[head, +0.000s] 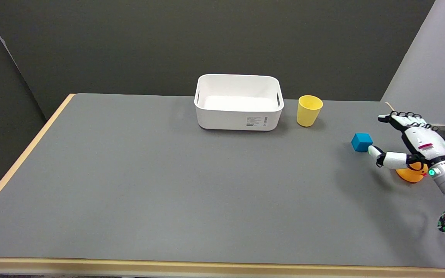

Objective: Pick up the cube.

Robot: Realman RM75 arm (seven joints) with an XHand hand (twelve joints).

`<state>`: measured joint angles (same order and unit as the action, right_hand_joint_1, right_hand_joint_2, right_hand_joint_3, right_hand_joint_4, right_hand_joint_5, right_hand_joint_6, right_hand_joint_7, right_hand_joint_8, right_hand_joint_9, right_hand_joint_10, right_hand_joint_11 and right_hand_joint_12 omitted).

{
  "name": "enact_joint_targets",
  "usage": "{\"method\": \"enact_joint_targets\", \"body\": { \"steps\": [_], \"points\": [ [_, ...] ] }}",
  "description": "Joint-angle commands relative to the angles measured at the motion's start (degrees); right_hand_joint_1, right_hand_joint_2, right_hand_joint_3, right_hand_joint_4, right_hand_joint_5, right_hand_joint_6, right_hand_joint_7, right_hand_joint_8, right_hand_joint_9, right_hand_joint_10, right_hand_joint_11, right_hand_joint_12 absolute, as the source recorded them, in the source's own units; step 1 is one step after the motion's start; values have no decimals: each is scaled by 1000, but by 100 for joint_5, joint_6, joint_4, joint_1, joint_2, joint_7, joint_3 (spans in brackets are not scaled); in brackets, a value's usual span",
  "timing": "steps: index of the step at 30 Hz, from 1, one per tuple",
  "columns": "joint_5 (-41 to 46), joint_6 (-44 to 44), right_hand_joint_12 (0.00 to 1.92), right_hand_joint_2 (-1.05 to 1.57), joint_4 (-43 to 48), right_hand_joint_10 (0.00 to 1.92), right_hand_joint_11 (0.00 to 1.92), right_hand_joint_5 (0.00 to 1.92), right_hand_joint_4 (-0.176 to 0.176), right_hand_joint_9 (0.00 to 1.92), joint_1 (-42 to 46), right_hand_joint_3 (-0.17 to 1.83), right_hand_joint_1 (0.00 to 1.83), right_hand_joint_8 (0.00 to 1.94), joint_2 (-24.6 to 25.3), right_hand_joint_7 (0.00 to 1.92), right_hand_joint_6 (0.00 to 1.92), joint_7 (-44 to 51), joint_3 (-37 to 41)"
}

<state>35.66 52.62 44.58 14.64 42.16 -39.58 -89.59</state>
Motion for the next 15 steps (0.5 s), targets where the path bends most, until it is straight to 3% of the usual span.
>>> {"method": "enact_joint_targets", "body": {
  "steps": [1,15],
  "points": [
    [-1638,-1522,1062,558,-366,644,-1,202,29,37,-708,954,503,365,-305,177,480,-649,37],
    [-1695,-1522,1075,567,-463,644,-1,199,29,51,-836,954,495,349,-282,177,472,-641,29]
  ]
}}
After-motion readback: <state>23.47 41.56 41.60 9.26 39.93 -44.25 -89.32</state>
